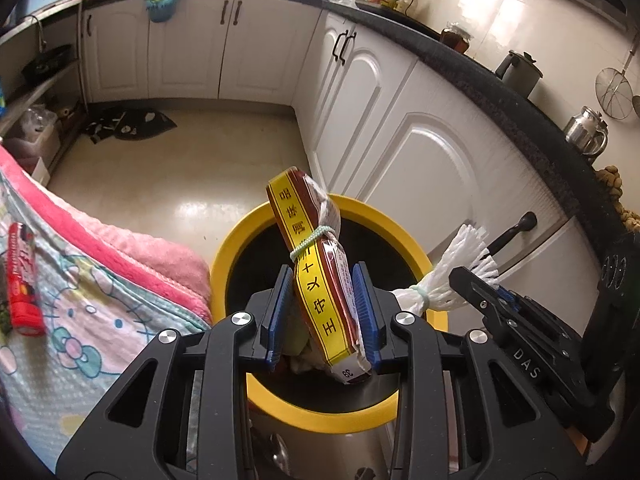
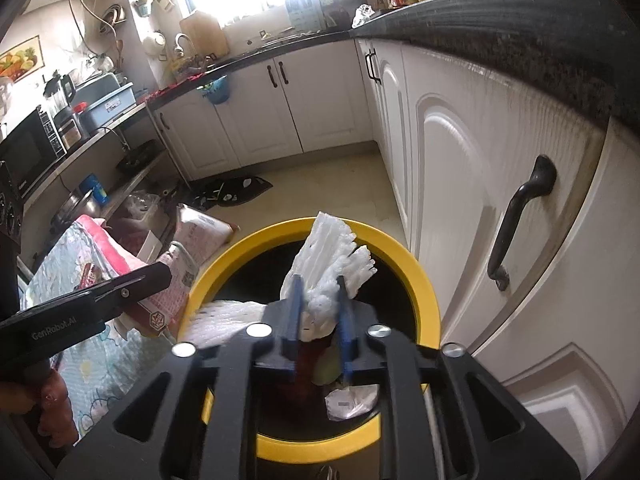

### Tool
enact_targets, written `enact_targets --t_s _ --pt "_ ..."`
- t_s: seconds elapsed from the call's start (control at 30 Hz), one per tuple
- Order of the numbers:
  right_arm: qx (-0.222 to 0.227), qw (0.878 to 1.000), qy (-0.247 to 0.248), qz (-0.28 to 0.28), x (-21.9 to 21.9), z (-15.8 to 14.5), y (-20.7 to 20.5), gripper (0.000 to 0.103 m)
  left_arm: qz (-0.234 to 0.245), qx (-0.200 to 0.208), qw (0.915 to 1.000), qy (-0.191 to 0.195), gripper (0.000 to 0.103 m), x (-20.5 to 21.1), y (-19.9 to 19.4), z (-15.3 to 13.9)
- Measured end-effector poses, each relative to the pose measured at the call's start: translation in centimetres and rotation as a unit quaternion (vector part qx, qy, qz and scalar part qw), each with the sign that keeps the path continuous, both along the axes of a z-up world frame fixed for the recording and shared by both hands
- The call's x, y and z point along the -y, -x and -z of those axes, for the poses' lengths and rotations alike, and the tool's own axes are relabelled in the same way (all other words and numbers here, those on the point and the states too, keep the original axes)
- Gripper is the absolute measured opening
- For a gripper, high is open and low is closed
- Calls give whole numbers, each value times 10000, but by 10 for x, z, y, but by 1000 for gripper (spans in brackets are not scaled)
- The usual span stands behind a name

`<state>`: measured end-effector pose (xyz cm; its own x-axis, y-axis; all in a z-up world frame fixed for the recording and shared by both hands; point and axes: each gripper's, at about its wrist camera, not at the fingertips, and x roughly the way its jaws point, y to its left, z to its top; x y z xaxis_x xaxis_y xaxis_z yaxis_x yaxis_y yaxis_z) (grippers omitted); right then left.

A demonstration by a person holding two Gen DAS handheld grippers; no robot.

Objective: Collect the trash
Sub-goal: 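Carry the box and tassel over the yellow bin while opening both tools to drop them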

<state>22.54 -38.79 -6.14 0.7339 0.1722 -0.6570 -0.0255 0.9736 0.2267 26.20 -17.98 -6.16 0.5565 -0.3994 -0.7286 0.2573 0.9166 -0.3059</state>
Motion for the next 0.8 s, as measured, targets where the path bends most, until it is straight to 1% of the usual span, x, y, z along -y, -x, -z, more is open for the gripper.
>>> enact_targets --t_s 0.03,0.07,0.1,0.13,0.17,0.2,0.23,0.27,0.3,0.37,0.4,0.43,0.57,0.63,0.8 --pt "-3 10000 3 50 1 0 0 41 -39 -4 10000 20 25 -2 0 1" --pt "-4 10000 -13 89 2 1 0 46 -92 -9 10000 35 31 -4 -1 2" --pt "-5 9999 -40 111 3 1 0 47 -127 -13 9999 55 36 -6 -1 2" --pt "-8 9999 -62 127 4 1 1 47 -169 -5 9998 65 44 -9 -1 2" --pt "-13 9999 -69 146 5 1 1 48 -195 5 9998 62 48 -11 0 1" --pt "-7 9998 -92 171 6 0 1 52 -236 25 9997 41 50 -14 1 0" --pt "16 9998 -118 189 7 0 2 55 -270 39 9996 25 55 -16 2 -2" --pt "45 9997 -136 201 7 -2 3 56 -322 76 9995 21 65 -20 4 -5" --pt "57 9997 -131 199 7 -2 4 57 -367 125 9992 17 69 -23 6 -7" --pt "128 9997 -100 191 5 -7 6 61 -458 238 9987 -33 85 -30 10 -15" --pt "183 9996 -101 206 5 -10 8 66 -509 305 9982 -55 87 -33 14 -19" --pt "228 9994 -117 212 5 -12 10 70 -575 390 9975 -89 92 -37 18 -24" --pt "425 9989 -130 174 1 -24 18 77 -766 670 9944 -289 92 -48 29 -41" --pt "521 9985 -115 144 -2 -31 22 81 -837 748 9931 -329 92 -54 34 -48" --pt "689 9976 -89 38 -11 -44 29 84 -982 962 9898 -366 92 -69 50 -63"
